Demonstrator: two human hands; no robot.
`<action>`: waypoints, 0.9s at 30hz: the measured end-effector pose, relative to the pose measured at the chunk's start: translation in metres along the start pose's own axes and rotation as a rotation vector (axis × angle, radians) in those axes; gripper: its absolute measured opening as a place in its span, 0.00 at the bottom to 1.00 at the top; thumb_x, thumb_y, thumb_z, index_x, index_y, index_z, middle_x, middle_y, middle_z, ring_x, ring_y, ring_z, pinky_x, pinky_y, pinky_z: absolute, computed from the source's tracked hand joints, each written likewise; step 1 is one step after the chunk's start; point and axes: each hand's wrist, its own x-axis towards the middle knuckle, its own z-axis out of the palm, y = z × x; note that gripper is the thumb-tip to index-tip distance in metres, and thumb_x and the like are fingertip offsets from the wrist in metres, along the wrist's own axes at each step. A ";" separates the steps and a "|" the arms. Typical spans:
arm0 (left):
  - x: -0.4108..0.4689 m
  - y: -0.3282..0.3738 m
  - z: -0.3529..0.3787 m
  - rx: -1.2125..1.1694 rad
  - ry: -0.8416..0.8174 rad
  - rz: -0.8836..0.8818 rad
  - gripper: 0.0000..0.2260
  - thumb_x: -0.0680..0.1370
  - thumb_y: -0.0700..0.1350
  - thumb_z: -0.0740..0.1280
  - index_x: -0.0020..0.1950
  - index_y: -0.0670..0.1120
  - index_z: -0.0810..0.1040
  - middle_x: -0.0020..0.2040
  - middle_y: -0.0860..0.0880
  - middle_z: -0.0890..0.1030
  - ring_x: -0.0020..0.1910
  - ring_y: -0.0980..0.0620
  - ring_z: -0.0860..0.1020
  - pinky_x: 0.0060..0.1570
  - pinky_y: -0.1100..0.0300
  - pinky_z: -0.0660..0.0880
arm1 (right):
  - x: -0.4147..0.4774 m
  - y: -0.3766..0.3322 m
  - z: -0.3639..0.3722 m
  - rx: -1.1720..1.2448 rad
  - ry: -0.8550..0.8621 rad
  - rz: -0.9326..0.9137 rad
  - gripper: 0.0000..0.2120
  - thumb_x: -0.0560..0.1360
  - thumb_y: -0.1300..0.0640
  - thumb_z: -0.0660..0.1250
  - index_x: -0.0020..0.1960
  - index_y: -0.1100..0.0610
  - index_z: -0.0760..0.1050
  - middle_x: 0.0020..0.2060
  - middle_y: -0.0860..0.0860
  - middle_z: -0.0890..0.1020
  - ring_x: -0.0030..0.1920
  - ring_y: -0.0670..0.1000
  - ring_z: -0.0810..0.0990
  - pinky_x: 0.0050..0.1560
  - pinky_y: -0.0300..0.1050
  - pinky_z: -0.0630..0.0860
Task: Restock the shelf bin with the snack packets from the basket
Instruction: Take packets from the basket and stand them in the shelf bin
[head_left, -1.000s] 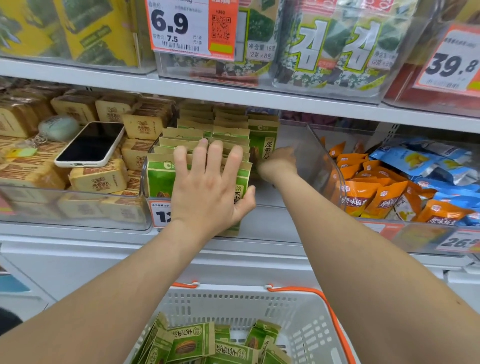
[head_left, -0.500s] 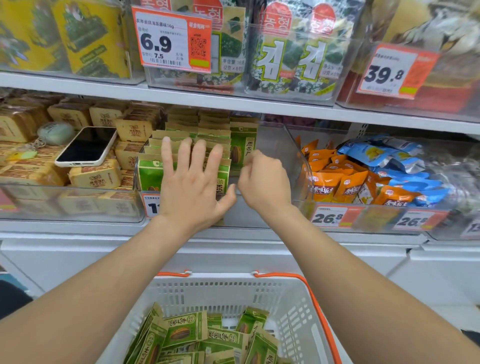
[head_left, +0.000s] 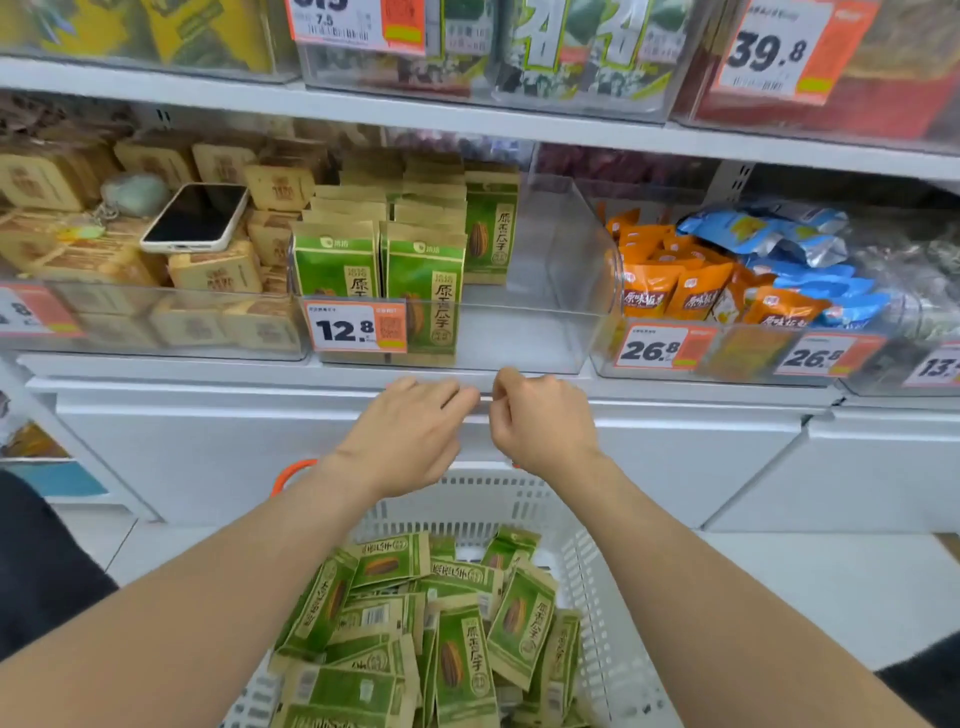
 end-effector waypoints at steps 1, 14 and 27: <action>-0.009 0.009 0.007 -0.037 -0.108 -0.037 0.14 0.76 0.43 0.63 0.61 0.45 0.71 0.46 0.47 0.79 0.40 0.40 0.79 0.41 0.51 0.64 | -0.013 0.000 0.010 0.017 -0.047 0.047 0.09 0.78 0.53 0.60 0.52 0.55 0.76 0.36 0.56 0.82 0.39 0.64 0.81 0.34 0.49 0.68; -0.104 0.060 0.070 -0.409 -1.058 -0.309 0.18 0.83 0.37 0.61 0.70 0.49 0.78 0.69 0.47 0.80 0.64 0.46 0.79 0.64 0.50 0.78 | -0.130 -0.025 0.108 -0.030 -0.912 0.125 0.08 0.77 0.64 0.63 0.53 0.56 0.78 0.51 0.55 0.82 0.49 0.58 0.82 0.48 0.52 0.81; -0.118 0.058 0.075 -0.462 -1.123 -0.387 0.24 0.83 0.33 0.59 0.76 0.51 0.74 0.75 0.46 0.73 0.68 0.44 0.76 0.65 0.51 0.76 | -0.170 -0.066 0.138 0.544 -1.049 0.780 0.33 0.80 0.61 0.66 0.81 0.61 0.54 0.57 0.55 0.75 0.49 0.50 0.80 0.49 0.42 0.81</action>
